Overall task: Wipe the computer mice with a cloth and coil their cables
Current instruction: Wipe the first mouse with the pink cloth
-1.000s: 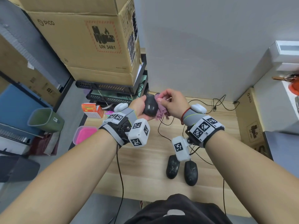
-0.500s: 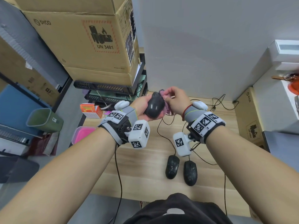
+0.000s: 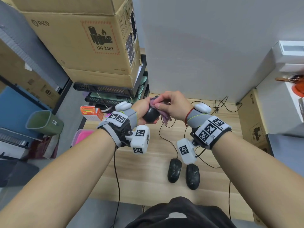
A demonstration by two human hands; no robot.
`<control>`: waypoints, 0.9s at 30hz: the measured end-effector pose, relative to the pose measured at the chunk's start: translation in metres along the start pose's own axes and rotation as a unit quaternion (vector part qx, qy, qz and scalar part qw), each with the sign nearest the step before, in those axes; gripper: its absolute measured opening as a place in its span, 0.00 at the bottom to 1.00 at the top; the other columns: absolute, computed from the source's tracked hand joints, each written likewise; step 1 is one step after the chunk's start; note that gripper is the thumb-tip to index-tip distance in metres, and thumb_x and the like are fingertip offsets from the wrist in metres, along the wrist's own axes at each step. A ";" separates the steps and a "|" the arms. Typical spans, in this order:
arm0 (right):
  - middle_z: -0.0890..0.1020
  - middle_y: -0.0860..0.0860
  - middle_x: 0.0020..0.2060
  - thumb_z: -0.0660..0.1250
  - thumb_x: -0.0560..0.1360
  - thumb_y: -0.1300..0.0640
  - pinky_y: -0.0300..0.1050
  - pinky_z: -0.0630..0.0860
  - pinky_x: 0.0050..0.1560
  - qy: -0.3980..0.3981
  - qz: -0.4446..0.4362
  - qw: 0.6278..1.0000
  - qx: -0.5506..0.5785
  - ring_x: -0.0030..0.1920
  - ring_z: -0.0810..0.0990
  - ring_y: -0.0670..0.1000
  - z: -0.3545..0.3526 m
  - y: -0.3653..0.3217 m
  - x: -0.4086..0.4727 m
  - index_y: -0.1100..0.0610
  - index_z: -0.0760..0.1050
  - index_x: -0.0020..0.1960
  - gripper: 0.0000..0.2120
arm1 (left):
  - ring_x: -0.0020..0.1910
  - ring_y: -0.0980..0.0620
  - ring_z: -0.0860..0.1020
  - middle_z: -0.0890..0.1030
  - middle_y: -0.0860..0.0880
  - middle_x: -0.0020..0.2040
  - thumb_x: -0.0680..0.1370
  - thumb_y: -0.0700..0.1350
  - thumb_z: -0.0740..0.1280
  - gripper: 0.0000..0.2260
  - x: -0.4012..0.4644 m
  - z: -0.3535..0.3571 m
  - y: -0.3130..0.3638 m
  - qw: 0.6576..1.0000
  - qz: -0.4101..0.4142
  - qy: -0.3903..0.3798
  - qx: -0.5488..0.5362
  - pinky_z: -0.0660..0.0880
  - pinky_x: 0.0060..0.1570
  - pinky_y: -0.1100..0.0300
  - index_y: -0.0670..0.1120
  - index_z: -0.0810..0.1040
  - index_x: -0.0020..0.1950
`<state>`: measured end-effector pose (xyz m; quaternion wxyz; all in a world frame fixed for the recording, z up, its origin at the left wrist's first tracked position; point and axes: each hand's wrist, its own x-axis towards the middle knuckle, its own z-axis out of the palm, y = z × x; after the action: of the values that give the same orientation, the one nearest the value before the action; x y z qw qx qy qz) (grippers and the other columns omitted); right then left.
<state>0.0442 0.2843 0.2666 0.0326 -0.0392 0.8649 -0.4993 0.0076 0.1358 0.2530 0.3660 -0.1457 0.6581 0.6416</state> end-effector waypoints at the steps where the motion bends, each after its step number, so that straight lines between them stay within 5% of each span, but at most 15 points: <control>1: 0.81 0.40 0.35 0.73 0.73 0.56 0.35 0.77 0.41 0.018 0.012 1.000 0.004 0.36 0.79 0.37 -0.002 0.002 0.002 0.44 0.79 0.39 0.09 | 0.30 0.46 0.77 0.78 0.41 0.40 0.83 0.52 0.57 0.12 -0.001 0.001 -0.001 1.000 -0.001 -0.005 0.006 0.75 0.29 0.58 0.47 0.75 0.52; 5: 0.82 0.48 0.40 0.70 0.75 0.57 0.52 0.79 0.53 0.100 0.069 0.993 0.001 0.46 0.82 0.52 -0.005 0.006 0.009 0.46 0.76 0.39 0.09 | 0.29 0.45 0.78 0.80 0.42 0.39 0.82 0.54 0.59 0.14 0.000 0.010 -0.005 1.000 0.010 -0.023 0.015 0.76 0.30 0.57 0.45 0.77 0.53; 9: 0.79 0.48 0.41 0.70 0.75 0.58 0.49 0.77 0.53 0.066 0.024 0.997 -0.024 0.45 0.80 0.52 0.006 -0.001 0.005 0.44 0.73 0.37 0.12 | 0.27 0.46 0.77 0.78 0.43 0.35 0.82 0.51 0.59 0.12 0.002 0.008 0.000 1.000 -0.003 0.003 -0.023 0.75 0.28 0.59 0.45 0.76 0.49; 13: 0.77 0.40 0.40 0.72 0.73 0.57 0.32 0.72 0.47 -0.018 -0.024 0.998 -0.049 0.44 0.78 0.46 0.007 -0.007 -0.001 0.45 0.77 0.39 0.09 | 0.27 0.48 0.75 0.75 0.45 0.36 0.82 0.51 0.57 0.12 0.001 -0.001 0.004 0.999 -0.017 0.005 -0.045 0.74 0.32 0.61 0.46 0.74 0.44; 17: 0.79 0.43 0.34 0.71 0.75 0.57 0.45 0.77 0.51 0.071 0.042 0.996 -0.021 0.44 0.81 0.51 -0.002 -0.005 0.008 0.46 0.74 0.37 0.11 | 0.29 0.46 0.77 0.78 0.42 0.38 0.82 0.53 0.59 0.13 -0.003 0.003 0.002 1.000 -0.004 -0.017 -0.011 0.76 0.31 0.59 0.45 0.76 0.51; 21: 0.82 0.50 0.42 0.70 0.75 0.58 0.50 0.78 0.55 0.086 0.053 0.995 -0.024 0.48 0.82 0.52 -0.003 -0.006 0.009 0.49 0.76 0.41 0.06 | 0.29 0.46 0.77 0.79 0.42 0.38 0.82 0.53 0.60 0.13 -0.002 0.008 0.003 1.000 -0.003 -0.015 -0.015 0.76 0.30 0.58 0.44 0.76 0.51; 27: 0.78 0.40 0.38 0.74 0.72 0.58 0.31 0.71 0.42 -0.029 -0.025 0.999 -0.017 0.37 0.77 0.35 0.008 -0.007 0.001 0.45 0.79 0.39 0.09 | 0.27 0.49 0.74 0.75 0.45 0.35 0.83 0.48 0.55 0.12 -0.002 -0.002 0.010 0.998 -0.013 -0.001 -0.062 0.73 0.33 0.60 0.47 0.75 0.45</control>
<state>0.0446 0.2737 0.2687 0.0443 -0.0754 0.8707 -0.4839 0.0014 0.1345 0.2617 0.3651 -0.1758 0.6150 0.6765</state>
